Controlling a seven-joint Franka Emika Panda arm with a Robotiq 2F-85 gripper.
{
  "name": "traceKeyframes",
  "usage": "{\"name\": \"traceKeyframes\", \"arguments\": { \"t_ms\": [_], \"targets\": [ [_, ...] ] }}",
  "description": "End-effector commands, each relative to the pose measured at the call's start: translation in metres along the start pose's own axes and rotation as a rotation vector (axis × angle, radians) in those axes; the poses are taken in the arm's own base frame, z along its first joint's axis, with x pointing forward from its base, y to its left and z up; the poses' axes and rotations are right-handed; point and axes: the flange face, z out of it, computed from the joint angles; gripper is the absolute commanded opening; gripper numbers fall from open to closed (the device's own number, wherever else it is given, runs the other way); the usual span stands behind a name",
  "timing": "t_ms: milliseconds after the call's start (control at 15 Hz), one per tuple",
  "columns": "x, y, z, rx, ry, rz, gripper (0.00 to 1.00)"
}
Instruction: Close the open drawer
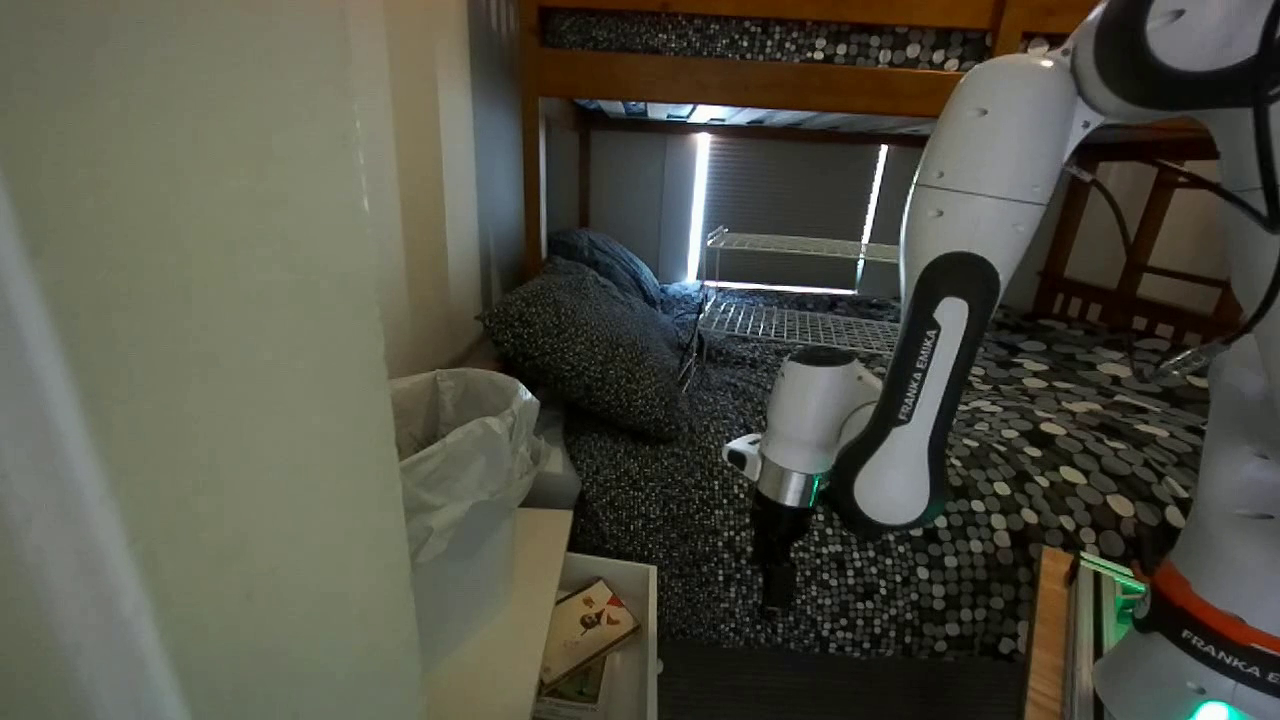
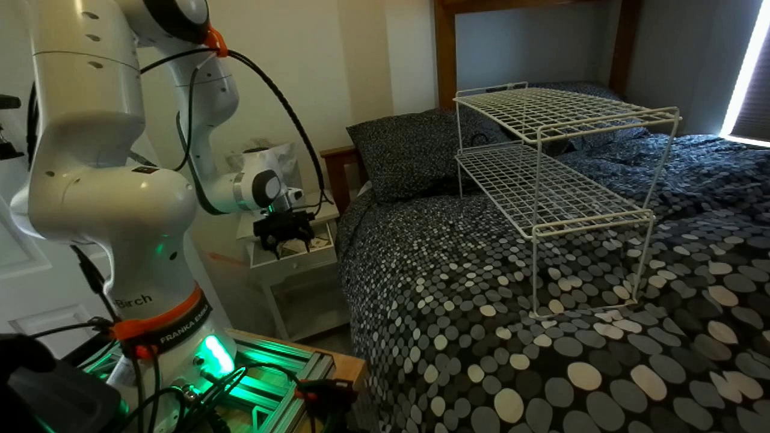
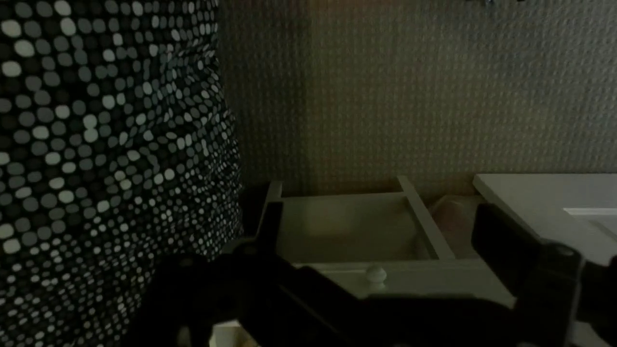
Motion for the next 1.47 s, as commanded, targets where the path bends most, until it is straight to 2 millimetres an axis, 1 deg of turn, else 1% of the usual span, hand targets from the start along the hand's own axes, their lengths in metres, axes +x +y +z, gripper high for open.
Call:
{"name": "traceKeyframes", "arguments": {
  "t_ms": [0,200,400,733,1000,1400],
  "targets": [
    [0.006,-0.008,0.035,-0.036,0.011,0.030,1.00],
    [0.013,-0.015,0.059,-0.050,0.021,0.049,1.00],
    [0.024,-0.022,0.080,-0.046,0.060,0.056,1.00],
    [0.034,-0.023,0.109,-0.042,0.096,0.047,1.00],
    [0.049,-0.026,0.126,-0.021,0.125,0.053,1.00],
    [0.073,-0.022,0.138,-0.033,0.208,0.052,1.00]
  ]
}}
